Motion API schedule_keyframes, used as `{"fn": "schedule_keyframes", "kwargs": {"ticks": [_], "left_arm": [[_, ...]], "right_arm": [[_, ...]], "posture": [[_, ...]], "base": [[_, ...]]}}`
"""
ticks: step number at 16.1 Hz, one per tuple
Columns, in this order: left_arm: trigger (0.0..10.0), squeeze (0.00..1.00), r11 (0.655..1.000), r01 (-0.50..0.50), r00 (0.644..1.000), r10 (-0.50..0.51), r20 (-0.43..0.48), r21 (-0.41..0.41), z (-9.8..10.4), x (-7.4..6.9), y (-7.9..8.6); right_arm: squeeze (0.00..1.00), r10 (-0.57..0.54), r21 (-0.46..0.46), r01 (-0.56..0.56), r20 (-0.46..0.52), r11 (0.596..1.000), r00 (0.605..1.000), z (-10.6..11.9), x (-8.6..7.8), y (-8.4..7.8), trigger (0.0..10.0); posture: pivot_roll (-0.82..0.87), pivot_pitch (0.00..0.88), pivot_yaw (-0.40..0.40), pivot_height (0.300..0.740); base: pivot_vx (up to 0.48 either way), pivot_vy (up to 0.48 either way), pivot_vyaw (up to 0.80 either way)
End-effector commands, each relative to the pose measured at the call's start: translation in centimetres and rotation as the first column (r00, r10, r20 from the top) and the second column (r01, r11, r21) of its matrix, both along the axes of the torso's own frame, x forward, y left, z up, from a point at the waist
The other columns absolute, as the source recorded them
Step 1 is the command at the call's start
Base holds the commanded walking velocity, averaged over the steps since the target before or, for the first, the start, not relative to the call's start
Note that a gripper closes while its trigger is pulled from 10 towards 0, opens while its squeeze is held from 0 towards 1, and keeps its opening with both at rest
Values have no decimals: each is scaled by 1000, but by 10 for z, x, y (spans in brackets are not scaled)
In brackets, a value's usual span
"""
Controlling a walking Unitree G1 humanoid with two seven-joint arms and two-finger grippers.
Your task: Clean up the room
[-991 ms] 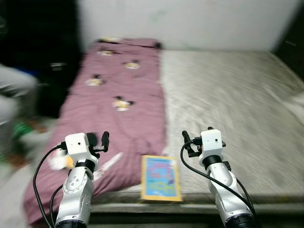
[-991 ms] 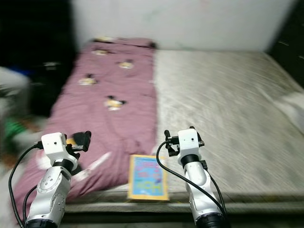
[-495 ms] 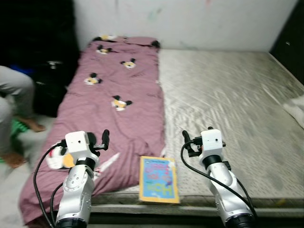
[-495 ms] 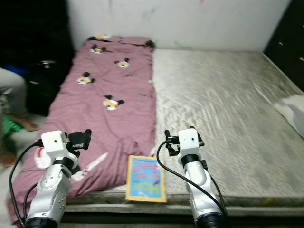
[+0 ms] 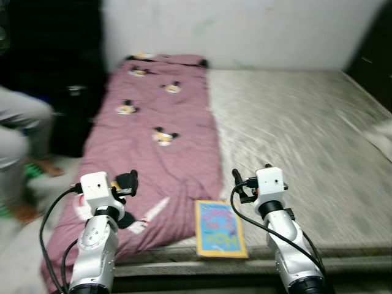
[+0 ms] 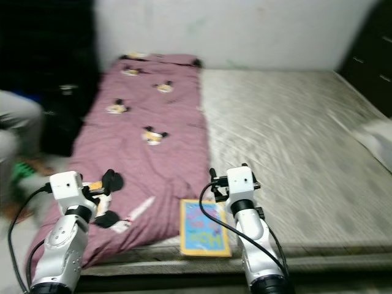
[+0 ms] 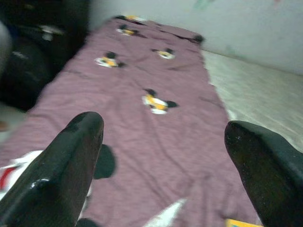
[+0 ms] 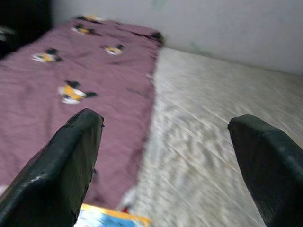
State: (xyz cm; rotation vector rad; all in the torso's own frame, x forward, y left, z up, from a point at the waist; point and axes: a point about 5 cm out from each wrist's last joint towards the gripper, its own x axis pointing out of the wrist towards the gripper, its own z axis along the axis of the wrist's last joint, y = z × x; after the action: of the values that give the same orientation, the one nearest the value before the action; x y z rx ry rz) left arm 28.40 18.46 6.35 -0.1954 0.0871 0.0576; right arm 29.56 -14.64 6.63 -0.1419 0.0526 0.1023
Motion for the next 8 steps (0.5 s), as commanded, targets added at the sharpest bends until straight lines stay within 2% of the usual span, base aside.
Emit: {"fn": "schedule_keyframes", "kwargs": {"ticks": [1,6,8], "left_arm": [[10000,0,1000,1,1000,-1,-6,3,0,1,0],[10000,0,1000,0,1000,0,-6,1,1,1,0],[10000,0,1000,0,1000,0,-5,2,2,1,0]], "right_arm": [[0,1,4,-1,6,1000,1000,3,2,-1,10000],[0,1,5,-1,3,1000,1000,3,2,-2,10000],[0,-1,9,1,-4,1000,1000,3,2,-2,10000]], "posture": [[-11,0,5,740],[-12,0,5,740],[-15,13,3,740]], "base": [[0,0,0],[0,0,0],[0,0,-800]]}}
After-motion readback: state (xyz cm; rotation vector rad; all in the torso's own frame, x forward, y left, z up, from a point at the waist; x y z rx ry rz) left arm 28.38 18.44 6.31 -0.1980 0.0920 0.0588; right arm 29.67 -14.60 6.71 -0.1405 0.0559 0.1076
